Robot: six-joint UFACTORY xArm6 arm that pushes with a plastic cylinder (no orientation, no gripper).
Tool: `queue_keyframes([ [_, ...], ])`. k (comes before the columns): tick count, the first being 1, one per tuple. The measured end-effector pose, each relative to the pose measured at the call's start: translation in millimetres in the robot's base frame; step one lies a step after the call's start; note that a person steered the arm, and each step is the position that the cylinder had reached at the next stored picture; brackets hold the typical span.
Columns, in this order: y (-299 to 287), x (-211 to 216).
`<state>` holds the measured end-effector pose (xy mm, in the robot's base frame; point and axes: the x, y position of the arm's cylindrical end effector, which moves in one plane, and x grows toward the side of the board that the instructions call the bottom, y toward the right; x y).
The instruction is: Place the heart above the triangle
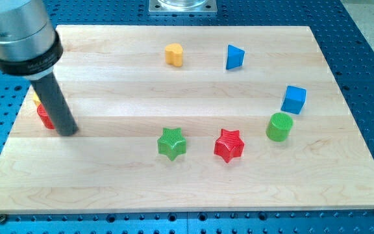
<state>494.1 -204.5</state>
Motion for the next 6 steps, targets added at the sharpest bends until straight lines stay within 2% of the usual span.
queue_keyframes([
  [2, -21, -50],
  [3, -11, -6],
  [4, 93, -38],
  [5, 143, -127],
  [6, 150, -185],
])
